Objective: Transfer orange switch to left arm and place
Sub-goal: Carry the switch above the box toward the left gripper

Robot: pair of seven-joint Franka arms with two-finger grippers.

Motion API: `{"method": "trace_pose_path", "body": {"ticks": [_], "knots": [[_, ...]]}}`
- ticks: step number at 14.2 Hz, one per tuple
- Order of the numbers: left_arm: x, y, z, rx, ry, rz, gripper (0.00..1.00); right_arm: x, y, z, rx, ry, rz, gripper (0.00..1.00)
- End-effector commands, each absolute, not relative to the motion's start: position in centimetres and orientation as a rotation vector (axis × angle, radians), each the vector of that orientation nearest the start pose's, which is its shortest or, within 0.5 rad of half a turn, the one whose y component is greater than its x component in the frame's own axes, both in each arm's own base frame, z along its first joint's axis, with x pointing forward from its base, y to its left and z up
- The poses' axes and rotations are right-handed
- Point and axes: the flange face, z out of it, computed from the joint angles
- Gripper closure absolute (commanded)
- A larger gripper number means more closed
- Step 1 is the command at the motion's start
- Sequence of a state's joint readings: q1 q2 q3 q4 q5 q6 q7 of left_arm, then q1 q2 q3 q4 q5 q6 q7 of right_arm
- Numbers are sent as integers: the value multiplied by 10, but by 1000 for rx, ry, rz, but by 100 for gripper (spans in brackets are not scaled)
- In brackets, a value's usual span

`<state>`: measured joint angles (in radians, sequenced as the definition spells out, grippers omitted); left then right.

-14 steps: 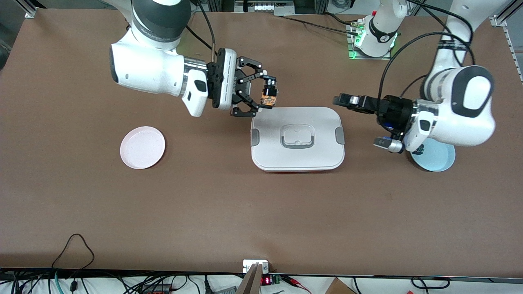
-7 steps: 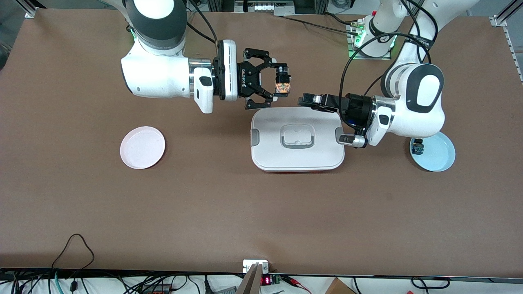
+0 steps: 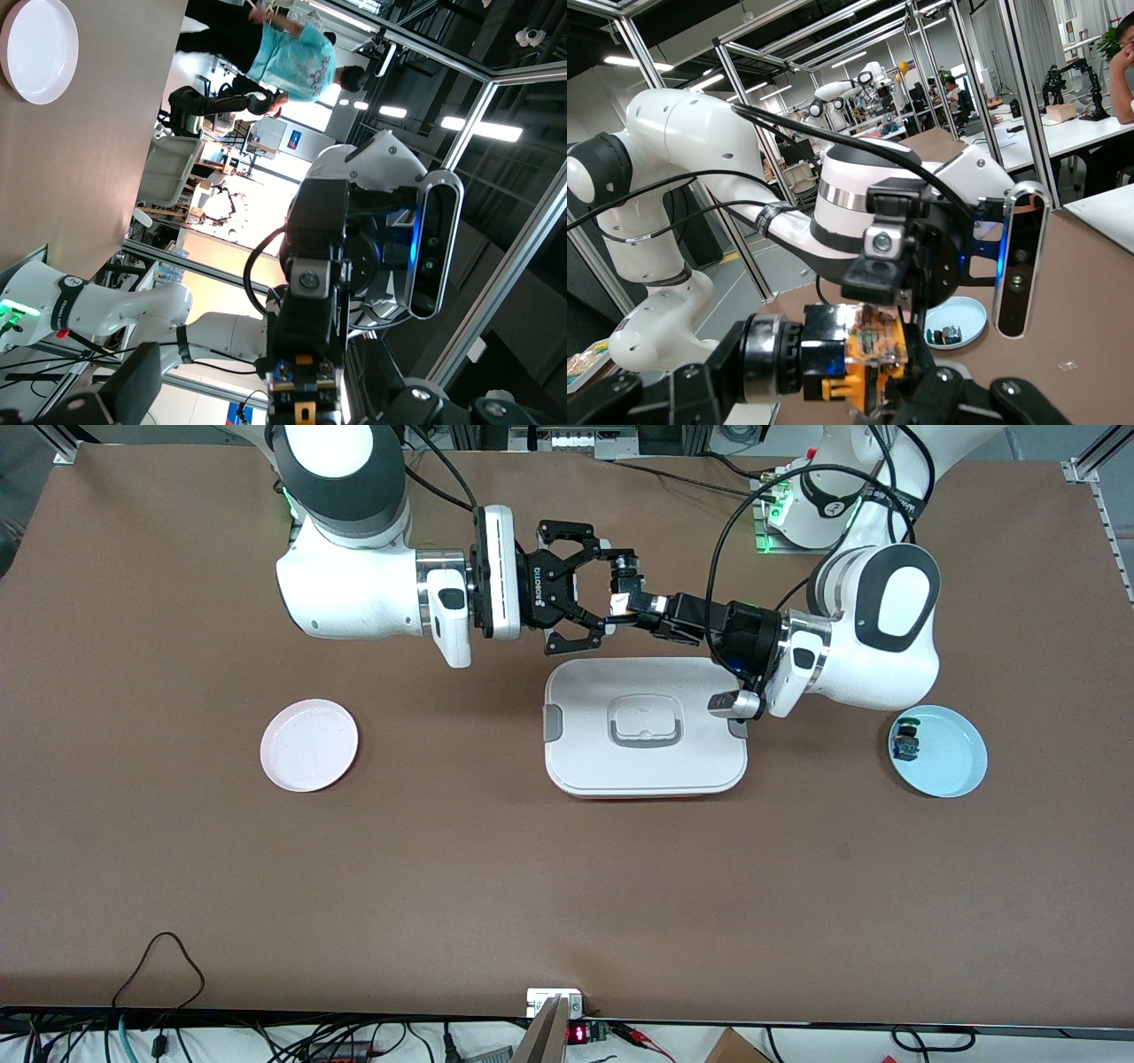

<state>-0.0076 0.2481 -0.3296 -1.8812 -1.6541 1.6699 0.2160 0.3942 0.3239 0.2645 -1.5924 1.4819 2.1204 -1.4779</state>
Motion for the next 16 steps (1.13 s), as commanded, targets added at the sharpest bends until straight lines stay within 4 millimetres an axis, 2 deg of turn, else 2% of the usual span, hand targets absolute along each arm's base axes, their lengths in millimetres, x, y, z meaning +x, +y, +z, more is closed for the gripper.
{"method": "trace_pose_path", "body": {"ticks": [1, 4, 5, 6, 7, 11, 13, 15, 16], "knots": [[538, -279, 471, 1473, 101, -405, 0, 531, 441, 513, -1390, -1111, -769, 99], [536, -280, 472, 1476, 100, -402, 2, 529, 446, 508, -1398, -1107, -764, 99], [536, -281, 471, 1476, 99, -403, 11, 529, 446, 508, -1397, -1100, -765, 99], [537, -280, 472, 1476, 97, -399, 37, 530, 446, 508, -1398, -1095, -768, 99], [539, -277, 473, 1475, 101, -393, 47, 530, 446, 507, -1404, -1092, -770, 99], [540, -274, 472, 1476, 104, -390, 75, 531, 445, 507, -1416, -1091, -782, 99], [541, -273, 473, 1476, 103, -385, 78, 531, 446, 506, -1416, -1093, -779, 99], [541, -273, 473, 1476, 94, -375, 82, 530, 445, 504, -1418, -1090, -773, 92], [541, -273, 473, 1475, 93, -376, 82, 530, 446, 504, -1417, -1087, -766, 70]]}}
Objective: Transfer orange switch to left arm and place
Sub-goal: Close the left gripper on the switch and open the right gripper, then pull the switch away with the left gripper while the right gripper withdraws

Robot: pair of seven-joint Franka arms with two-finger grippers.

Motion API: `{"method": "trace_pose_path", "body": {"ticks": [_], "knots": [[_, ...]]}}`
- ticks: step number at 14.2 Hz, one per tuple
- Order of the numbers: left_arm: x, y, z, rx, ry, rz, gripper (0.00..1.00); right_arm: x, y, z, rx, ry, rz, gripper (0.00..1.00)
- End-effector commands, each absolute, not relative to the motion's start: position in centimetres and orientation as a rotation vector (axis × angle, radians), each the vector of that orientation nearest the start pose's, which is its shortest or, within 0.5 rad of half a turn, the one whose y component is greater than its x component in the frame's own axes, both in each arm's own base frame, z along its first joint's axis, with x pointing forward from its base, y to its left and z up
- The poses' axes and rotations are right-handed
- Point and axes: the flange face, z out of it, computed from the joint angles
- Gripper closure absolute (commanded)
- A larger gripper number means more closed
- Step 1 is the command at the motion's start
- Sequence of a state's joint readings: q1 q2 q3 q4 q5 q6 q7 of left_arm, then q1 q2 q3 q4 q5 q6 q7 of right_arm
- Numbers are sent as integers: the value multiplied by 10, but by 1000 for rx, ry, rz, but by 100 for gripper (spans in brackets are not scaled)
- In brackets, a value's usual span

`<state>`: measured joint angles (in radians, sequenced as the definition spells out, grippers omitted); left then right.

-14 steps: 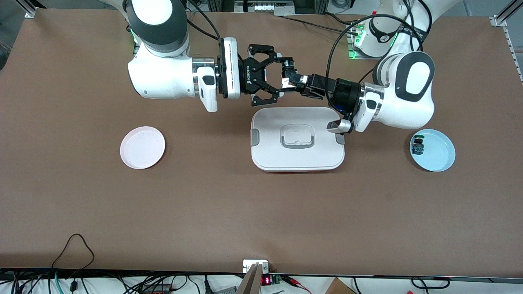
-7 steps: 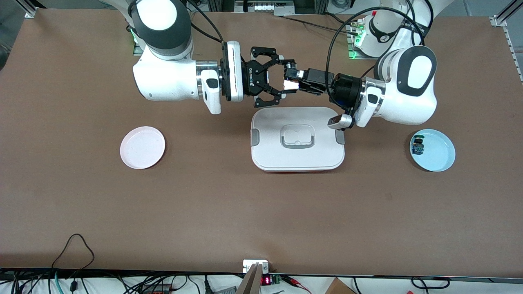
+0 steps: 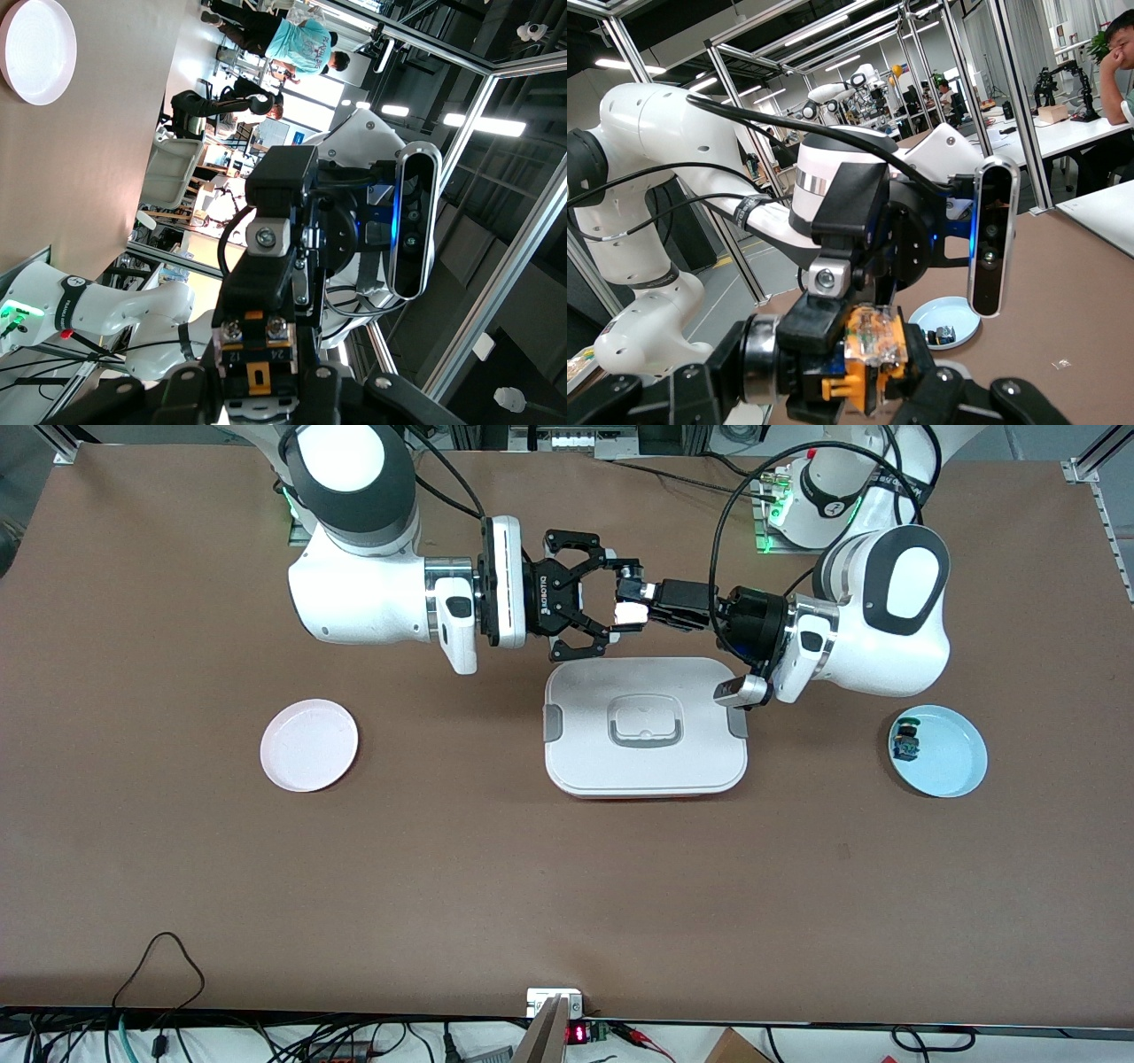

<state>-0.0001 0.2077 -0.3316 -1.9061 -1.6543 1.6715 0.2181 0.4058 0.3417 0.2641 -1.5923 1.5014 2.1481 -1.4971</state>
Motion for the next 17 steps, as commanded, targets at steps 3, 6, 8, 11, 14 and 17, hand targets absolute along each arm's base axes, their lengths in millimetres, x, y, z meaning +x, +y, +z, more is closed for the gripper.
{"method": "trace_pose_path", "body": {"ticks": [3, 6, 8, 11, 14, 17], "knots": [[541, -273, 473, 1477, 94, -375, 83, 529, 445, 503, -1419, -1081, -756, 0], [542, -270, 474, 1480, 93, -370, 84, 529, 444, 506, -1423, -1072, -752, 0], [546, -264, 476, 1489, 91, -363, 84, 531, 439, 505, -1430, -1066, -755, 0], [553, -235, 475, 1642, 25, -340, 84, 547, 412, 506, -1431, -1050, -761, 0], [558, -202, 477, 1788, -72, -356, 83, 557, 384, 508, -1439, -1035, -769, 0], [560, -178, 472, 2031, -206, -379, 83, 564, 348, 510, -1485, -1004, -798, 0]]}}
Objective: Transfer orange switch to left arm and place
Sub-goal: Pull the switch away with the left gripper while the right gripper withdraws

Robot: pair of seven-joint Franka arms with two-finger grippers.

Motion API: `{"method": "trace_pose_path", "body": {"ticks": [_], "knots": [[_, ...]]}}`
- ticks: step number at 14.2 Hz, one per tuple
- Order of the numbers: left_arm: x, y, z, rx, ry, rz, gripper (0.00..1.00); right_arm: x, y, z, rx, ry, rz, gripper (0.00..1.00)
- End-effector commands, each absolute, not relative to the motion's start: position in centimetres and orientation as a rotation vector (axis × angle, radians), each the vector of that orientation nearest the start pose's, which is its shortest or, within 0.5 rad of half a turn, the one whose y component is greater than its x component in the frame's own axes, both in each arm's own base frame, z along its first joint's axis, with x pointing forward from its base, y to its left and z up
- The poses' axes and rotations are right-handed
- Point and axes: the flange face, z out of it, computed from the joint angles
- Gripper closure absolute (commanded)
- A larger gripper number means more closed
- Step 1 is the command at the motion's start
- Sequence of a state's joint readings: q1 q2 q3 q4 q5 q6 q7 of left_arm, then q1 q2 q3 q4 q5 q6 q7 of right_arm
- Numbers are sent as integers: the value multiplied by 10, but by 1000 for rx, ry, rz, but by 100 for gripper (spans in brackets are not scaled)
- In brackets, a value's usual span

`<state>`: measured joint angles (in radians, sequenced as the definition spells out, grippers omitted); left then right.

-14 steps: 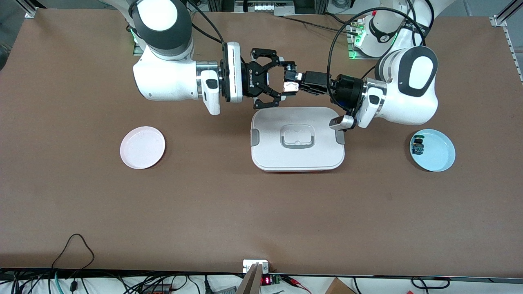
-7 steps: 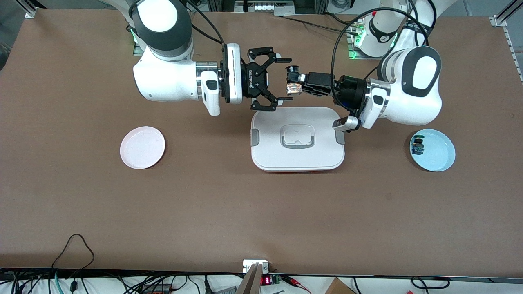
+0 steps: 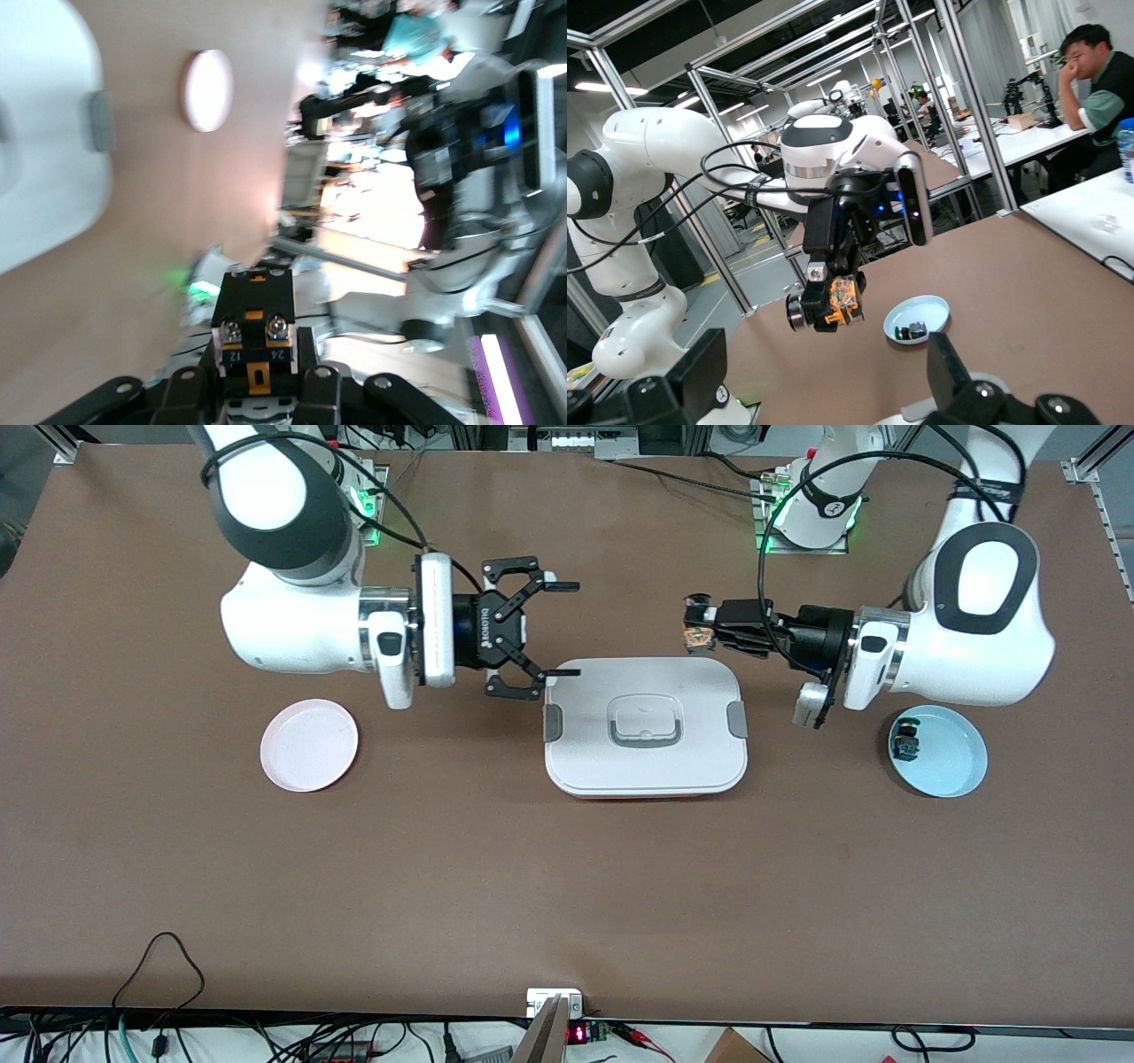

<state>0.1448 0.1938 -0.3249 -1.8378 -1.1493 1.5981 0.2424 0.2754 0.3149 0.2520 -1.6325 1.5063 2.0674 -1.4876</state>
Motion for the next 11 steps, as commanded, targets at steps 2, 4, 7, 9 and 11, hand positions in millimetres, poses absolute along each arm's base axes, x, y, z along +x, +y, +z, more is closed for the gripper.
{"method": "trace_pose_path", "body": {"ticks": [2, 4, 7, 9, 11], "knots": [[561, -166, 471, 2205, -302, -385, 83, 573, 312, 507, -1519, -974, -807, 0], [564, -151, 462, 2313, -430, -369, 83, 582, 280, 505, -1542, -939, -780, 0], [579, -107, 447, 2422, -601, -340, 83, 585, 256, 492, -1681, -765, -564, 0], [582, -85, 438, 2487, -724, -344, 83, 583, 249, 489, -1813, -725, -424, 0], [583, -68, 430, 2574, -875, -383, 83, 581, 242, 487, -1968, -707, -309, 0]]}}
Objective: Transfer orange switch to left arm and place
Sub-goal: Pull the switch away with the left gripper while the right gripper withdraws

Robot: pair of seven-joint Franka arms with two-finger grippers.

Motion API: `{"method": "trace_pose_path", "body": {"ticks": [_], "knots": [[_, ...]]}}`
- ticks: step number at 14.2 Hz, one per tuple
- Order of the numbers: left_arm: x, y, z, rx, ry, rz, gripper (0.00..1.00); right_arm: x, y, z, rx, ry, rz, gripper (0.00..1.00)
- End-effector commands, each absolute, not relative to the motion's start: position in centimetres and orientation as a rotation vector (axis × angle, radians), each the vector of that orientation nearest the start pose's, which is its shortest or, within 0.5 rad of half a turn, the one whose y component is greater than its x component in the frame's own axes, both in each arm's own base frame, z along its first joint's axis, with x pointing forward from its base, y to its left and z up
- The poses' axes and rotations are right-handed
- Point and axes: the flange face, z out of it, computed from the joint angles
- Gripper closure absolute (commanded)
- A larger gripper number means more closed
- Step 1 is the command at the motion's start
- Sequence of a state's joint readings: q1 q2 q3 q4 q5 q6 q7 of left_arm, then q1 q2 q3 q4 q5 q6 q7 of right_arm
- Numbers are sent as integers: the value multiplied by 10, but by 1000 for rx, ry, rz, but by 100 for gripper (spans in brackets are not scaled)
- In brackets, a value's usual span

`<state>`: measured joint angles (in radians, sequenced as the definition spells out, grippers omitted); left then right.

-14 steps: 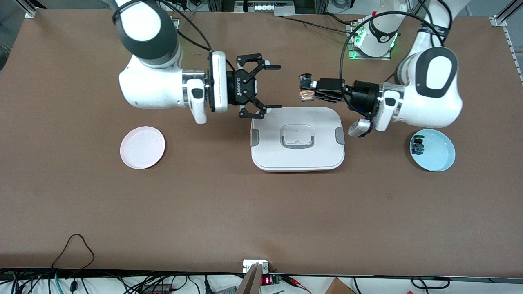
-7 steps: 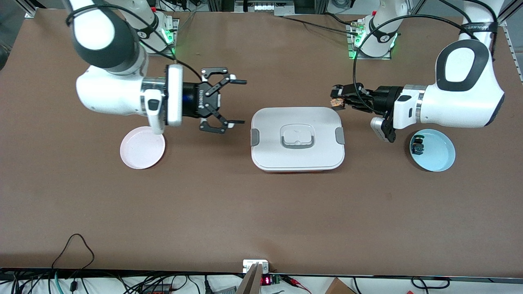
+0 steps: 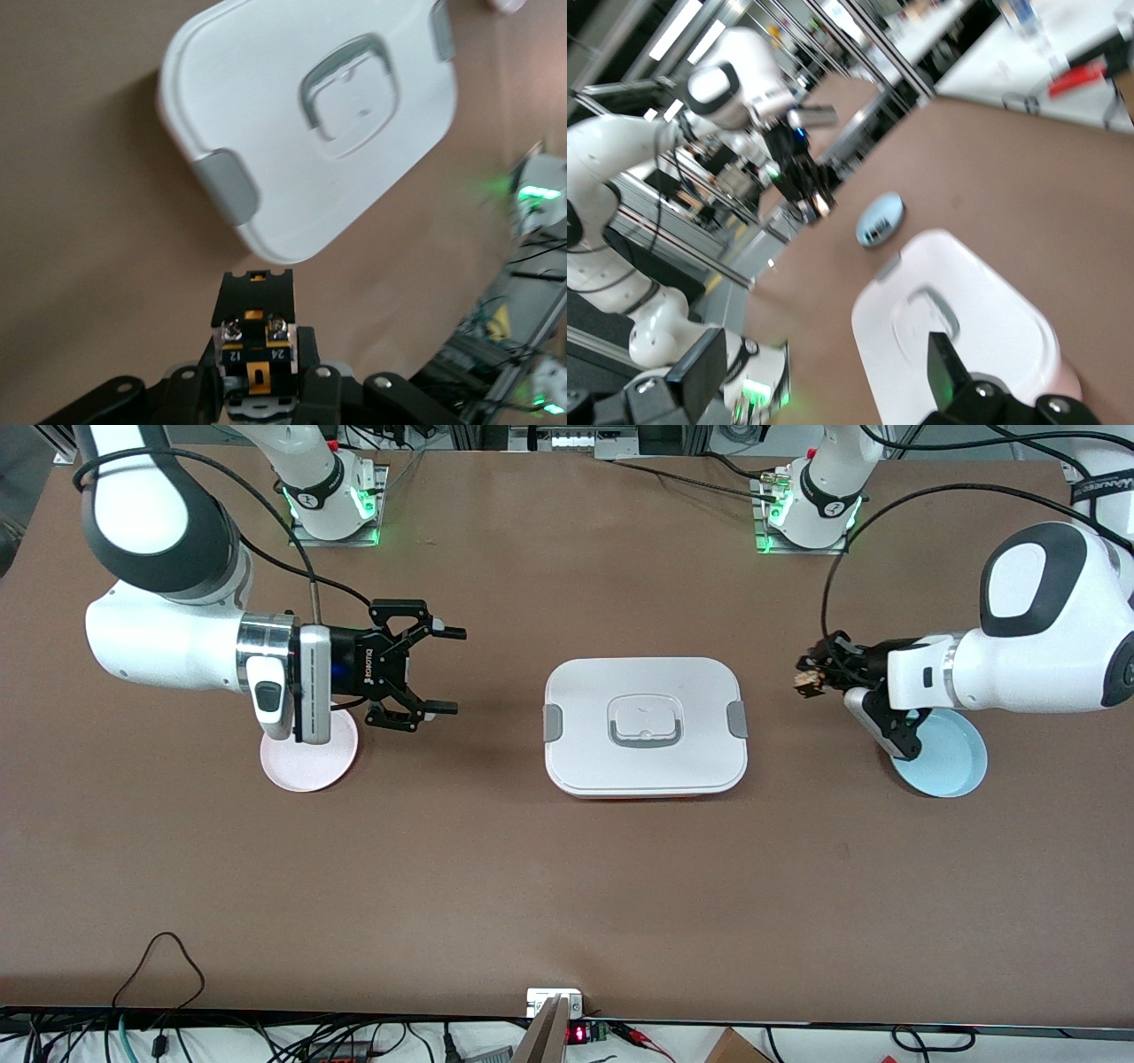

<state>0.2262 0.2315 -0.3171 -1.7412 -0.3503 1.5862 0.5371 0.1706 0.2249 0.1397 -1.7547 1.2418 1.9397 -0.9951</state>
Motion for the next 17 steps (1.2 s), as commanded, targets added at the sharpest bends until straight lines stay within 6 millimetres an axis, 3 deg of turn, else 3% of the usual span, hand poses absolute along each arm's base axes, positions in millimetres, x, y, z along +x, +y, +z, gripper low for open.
{"method": "trace_pose_path", "body": {"ticks": [1, 5, 10, 14, 16, 17], "knots": [[583, -60, 428, -3232, 1163, 508, 83, 581, 240, 486, -2047, -663, -245, 0], [592, -30, 405, -2944, 1343, 561, 83, 579, 231, 479, -2281, -452, -43, 0], [604, 38, 372, -2702, 1503, 606, 83, 574, 203, 460, -2760, -407, 142, 0], [618, 96, 321, -2550, 1706, 573, 82, 572, 154, 460, -3153, -282, 365, 0], [621, 114, 295, -2488, 1769, 560, 82, 575, 131, 472, -3212, -254, 389, 0], [620, 117, 281, -2440, 1805, 558, 82, 581, 104, 480, -3197, -162, 380, 0]]}}
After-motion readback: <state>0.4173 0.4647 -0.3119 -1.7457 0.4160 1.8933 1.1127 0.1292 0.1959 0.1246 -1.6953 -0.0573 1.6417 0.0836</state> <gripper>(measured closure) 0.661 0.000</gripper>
